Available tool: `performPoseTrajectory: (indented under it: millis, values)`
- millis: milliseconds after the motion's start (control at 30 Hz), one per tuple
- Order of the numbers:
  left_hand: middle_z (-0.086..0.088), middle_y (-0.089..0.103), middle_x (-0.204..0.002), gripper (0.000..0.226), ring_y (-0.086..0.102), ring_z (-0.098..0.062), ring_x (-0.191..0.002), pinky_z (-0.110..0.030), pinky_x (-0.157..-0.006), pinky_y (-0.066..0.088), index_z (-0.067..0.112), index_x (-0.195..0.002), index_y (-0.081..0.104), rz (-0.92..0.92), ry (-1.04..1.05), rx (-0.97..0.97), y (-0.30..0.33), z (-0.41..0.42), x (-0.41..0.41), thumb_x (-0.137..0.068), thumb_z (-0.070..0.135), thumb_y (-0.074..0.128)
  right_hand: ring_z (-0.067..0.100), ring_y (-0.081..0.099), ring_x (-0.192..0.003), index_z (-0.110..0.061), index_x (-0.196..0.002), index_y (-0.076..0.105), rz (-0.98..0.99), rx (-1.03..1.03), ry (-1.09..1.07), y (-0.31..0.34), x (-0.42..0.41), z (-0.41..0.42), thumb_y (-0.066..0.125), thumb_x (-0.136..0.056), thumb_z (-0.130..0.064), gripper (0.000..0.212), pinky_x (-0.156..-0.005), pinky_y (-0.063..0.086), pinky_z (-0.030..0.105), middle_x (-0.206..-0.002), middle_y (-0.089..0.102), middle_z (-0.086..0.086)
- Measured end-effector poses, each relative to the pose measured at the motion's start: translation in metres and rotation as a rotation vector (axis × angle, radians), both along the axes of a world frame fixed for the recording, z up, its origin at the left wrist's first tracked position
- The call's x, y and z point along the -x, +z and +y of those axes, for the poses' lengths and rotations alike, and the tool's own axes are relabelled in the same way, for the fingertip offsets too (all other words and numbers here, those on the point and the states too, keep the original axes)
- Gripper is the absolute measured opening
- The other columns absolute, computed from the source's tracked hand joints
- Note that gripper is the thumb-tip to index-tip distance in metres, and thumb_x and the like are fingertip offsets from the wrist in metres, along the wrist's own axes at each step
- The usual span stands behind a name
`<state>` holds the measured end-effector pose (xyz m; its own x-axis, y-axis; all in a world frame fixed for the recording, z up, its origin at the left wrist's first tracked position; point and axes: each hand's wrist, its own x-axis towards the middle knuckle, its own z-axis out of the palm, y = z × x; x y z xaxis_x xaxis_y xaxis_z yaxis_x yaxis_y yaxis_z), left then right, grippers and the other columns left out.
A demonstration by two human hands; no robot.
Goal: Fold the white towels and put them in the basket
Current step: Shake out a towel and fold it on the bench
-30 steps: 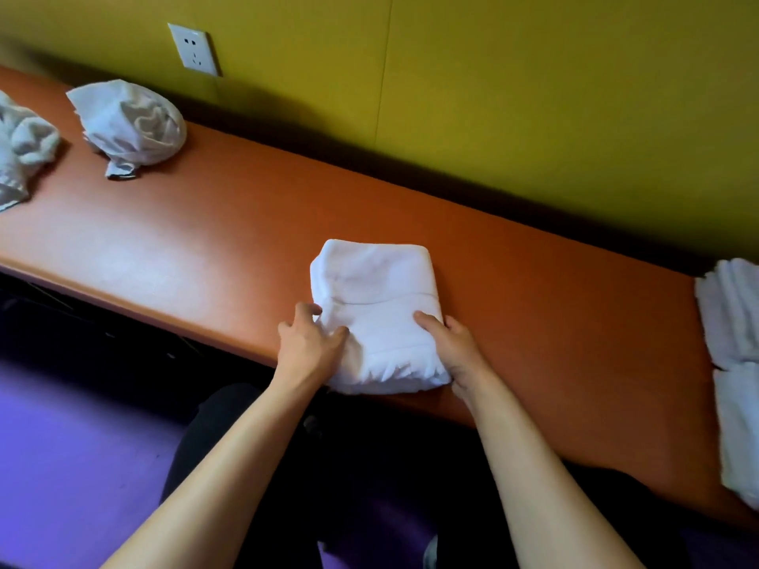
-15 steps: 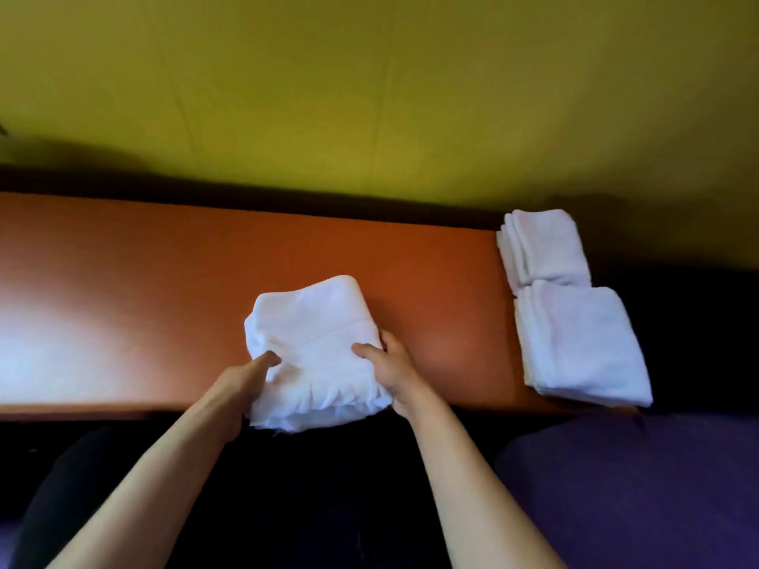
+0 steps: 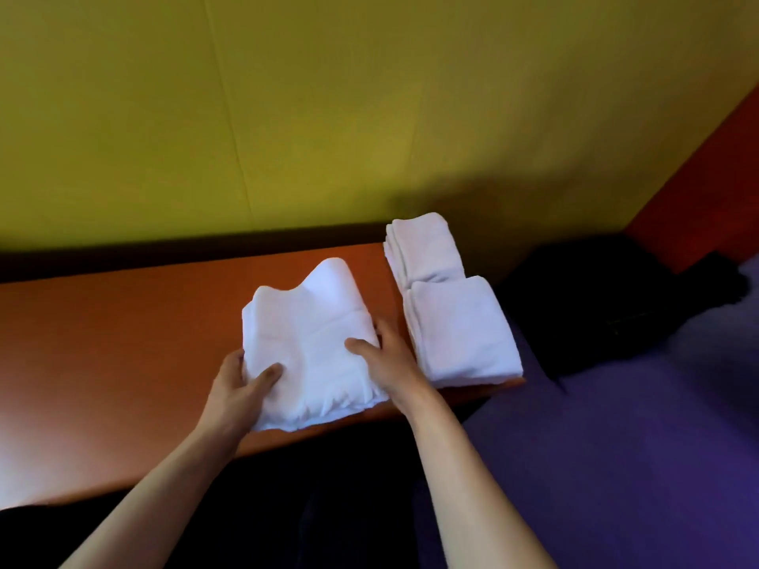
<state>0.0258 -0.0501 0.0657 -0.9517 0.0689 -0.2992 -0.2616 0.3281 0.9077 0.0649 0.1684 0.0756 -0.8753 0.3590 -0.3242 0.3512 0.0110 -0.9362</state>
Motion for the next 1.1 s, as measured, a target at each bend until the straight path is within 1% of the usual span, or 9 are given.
performPoseTrajectory:
  millis: [133, 367, 433, 500, 667, 800, 867, 967, 1100]
  values:
    - [0.003, 0.063, -0.115, 0.048, 0.064, -0.013, -0.100, -0.026, -0.073, 0.051, 0.015, -0.130, 0.049, 0.174, -0.145, -0.097, 0.022, 0.063, -0.007, -0.090, 0.025, 0.074, 0.019, 0.066, -0.100, -0.028, -0.108, 0.059, 0.058, -0.075, -0.122, 0.030, -0.019, 0.061, 0.072, -0.076, -0.029, 0.035, -0.089, 0.057, 0.043, -0.109, 0.067, -0.002]
    - [0.022, 0.062, -0.111, 0.043, 0.060, 0.017, -0.092, -0.005, -0.068, 0.045, 0.028, -0.131, 0.049, 0.321, -0.524, -0.073, 0.052, 0.147, 0.007, -0.093, 0.027, 0.069, 0.014, 0.073, -0.089, -0.018, -0.114, 0.061, 0.133, 0.016, -0.478, 0.051, -0.058, 0.142, 0.081, -0.073, -0.050, 0.055, -0.077, 0.060, 0.033, -0.101, 0.073, -0.002]
    - [0.021, 0.065, -0.109, 0.043, 0.063, 0.012, -0.090, -0.011, -0.068, 0.047, 0.031, -0.133, 0.051, 0.335, -0.694, -0.037, 0.064, 0.163, 0.024, -0.094, 0.026, 0.069, 0.021, 0.073, -0.097, -0.019, -0.116, 0.065, 0.131, 0.095, -0.510, 0.047, -0.070, 0.157, 0.082, -0.066, -0.054, 0.063, -0.089, 0.059, 0.046, -0.107, 0.076, 0.000]
    - [0.018, 0.067, -0.104, 0.046, 0.063, 0.006, -0.080, -0.016, -0.065, 0.049, 0.033, -0.136, 0.052, 0.323, -0.832, 0.020, 0.071, 0.180, 0.044, -0.094, 0.023, 0.068, 0.024, 0.072, -0.101, -0.019, -0.113, 0.069, 0.153, 0.123, -0.536, 0.039, -0.081, 0.165, 0.078, -0.069, -0.044, 0.051, -0.091, 0.057, 0.050, -0.107, 0.076, 0.000]
    - [0.002, 0.064, -0.115, 0.059, 0.062, -0.018, -0.101, -0.031, -0.081, 0.051, 0.033, -0.142, 0.047, 0.390, -1.023, 0.360, 0.088, 0.229, 0.088, -0.087, 0.032, 0.068, 0.027, 0.070, -0.086, -0.014, -0.111, 0.066, 0.184, 0.280, -0.646, 0.020, -0.090, 0.161, 0.067, -0.085, -0.021, 0.027, -0.066, 0.058, 0.046, -0.096, 0.073, 0.004]
    - [0.012, 0.052, -0.092, 0.056, 0.054, -0.021, -0.094, -0.029, -0.077, 0.041, 0.034, -0.141, 0.047, 0.458, -1.035, 0.532, 0.095, 0.265, 0.103, -0.089, 0.030, 0.067, 0.029, 0.074, -0.093, -0.009, -0.107, 0.068, 0.144, 0.275, -0.747, -0.001, -0.084, 0.163, 0.076, -0.080, -0.031, 0.036, -0.075, 0.061, 0.048, -0.103, 0.076, 0.007]
    - [0.003, 0.058, -0.104, 0.056, 0.058, -0.027, -0.105, -0.034, -0.084, 0.045, 0.028, -0.142, 0.047, 0.506, -1.013, 0.584, 0.082, 0.277, 0.104, -0.090, 0.029, 0.068, 0.033, 0.073, -0.093, -0.006, -0.107, 0.066, 0.075, 0.266, -0.758, -0.014, -0.081, 0.165, 0.080, -0.077, -0.030, 0.041, -0.072, 0.062, 0.049, -0.105, 0.074, 0.012]
    - [-0.005, 0.057, -0.135, 0.060, 0.056, -0.029, -0.120, -0.030, -0.088, 0.041, 0.025, -0.144, 0.044, 0.392, -1.045, 0.669, 0.043, 0.277, 0.099, -0.091, 0.036, 0.069, 0.031, 0.072, -0.092, -0.006, -0.106, 0.062, 0.007, 0.272, -0.786, -0.032, -0.079, 0.161, 0.079, -0.079, -0.024, 0.036, -0.068, 0.062, 0.048, -0.109, 0.071, 0.013]
    - [-0.007, 0.056, -0.129, 0.057, 0.056, -0.033, -0.118, -0.039, -0.094, 0.047, 0.033, -0.144, 0.043, 0.426, -0.897, 0.672, 0.003, 0.258, 0.098, -0.092, 0.046, 0.063, 0.031, 0.071, -0.093, -0.003, -0.112, 0.059, 0.011, 0.313, -0.824, -0.040, -0.076, 0.158, 0.076, -0.084, -0.021, 0.037, -0.064, 0.061, 0.044, -0.111, 0.068, 0.013]
